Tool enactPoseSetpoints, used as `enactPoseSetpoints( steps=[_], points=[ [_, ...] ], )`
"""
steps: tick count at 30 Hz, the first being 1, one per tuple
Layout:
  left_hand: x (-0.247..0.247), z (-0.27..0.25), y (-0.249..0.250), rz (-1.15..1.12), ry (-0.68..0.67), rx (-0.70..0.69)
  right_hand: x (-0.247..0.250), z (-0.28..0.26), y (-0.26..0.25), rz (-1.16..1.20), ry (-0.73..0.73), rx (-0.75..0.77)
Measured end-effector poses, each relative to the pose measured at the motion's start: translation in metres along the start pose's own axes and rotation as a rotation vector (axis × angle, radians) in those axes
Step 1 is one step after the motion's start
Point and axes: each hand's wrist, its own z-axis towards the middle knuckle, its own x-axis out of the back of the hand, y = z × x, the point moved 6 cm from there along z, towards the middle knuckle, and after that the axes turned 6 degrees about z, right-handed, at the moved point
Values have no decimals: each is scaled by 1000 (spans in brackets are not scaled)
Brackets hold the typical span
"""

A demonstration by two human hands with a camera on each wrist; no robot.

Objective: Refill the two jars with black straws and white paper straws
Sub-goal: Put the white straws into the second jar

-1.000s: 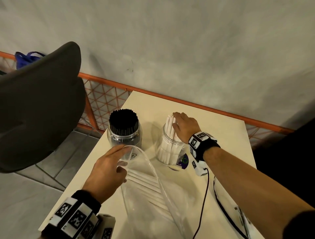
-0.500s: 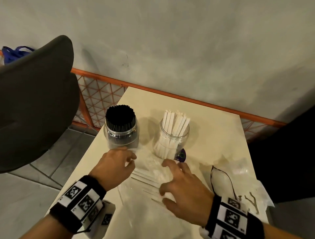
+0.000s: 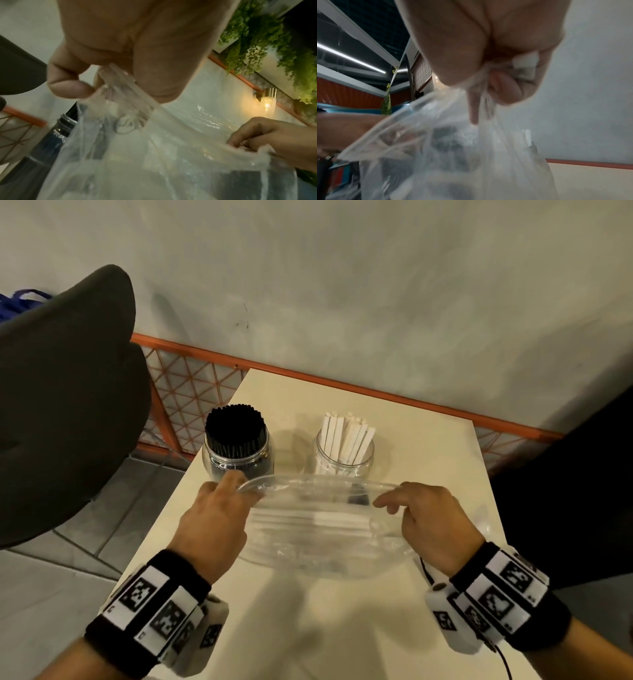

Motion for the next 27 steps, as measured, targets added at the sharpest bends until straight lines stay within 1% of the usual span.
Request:
enactPoseSetpoints(
  steps=[1,2,3,4,6,8,9,13,16,18,19,22,27],
  points=[
    [-3,0,-1,-20,-3,5,-2,-2,-3,19,65,44],
    [-9,-1,-2,-45,-22,19,-10,-5,-3,10,89,76],
    [-18,-1,-3,-79,-42,36,-20,-8,-3,-24,81,96],
    [-28,-2,-4,-125,-59,59,-35,-12,0,-80,34,91],
    [-49,-5,-8,-224,-93,104,-66,-18,13,-204,-132,13],
    [-67,-10,-10,-246,-118,107,-89,-24,32,-271,-286,-100],
    [-72,-12,-10,-232,-110,99,-94,-26,37,-282,-308,-136],
    [-81,-9,-11,-193,-108,41,-90,-25,44,-379,-245,-247],
    [-74,-5,-13,-146,-69,23,-89,-22,47,-460,-234,-254],
    [-71,-6,-13,-53,-63,62,-93,-19,49,-421,-292,-263],
    [-71,-8,-13,-14,-85,97,-98,-18,50,-381,-340,-264],
    [-85,-12,-11,-85,-208,163,-111,-15,49,-266,-449,-272],
    [-110,-8,-16,-272,-334,200,-125,-7,49,-155,-404,-320]
  ],
)
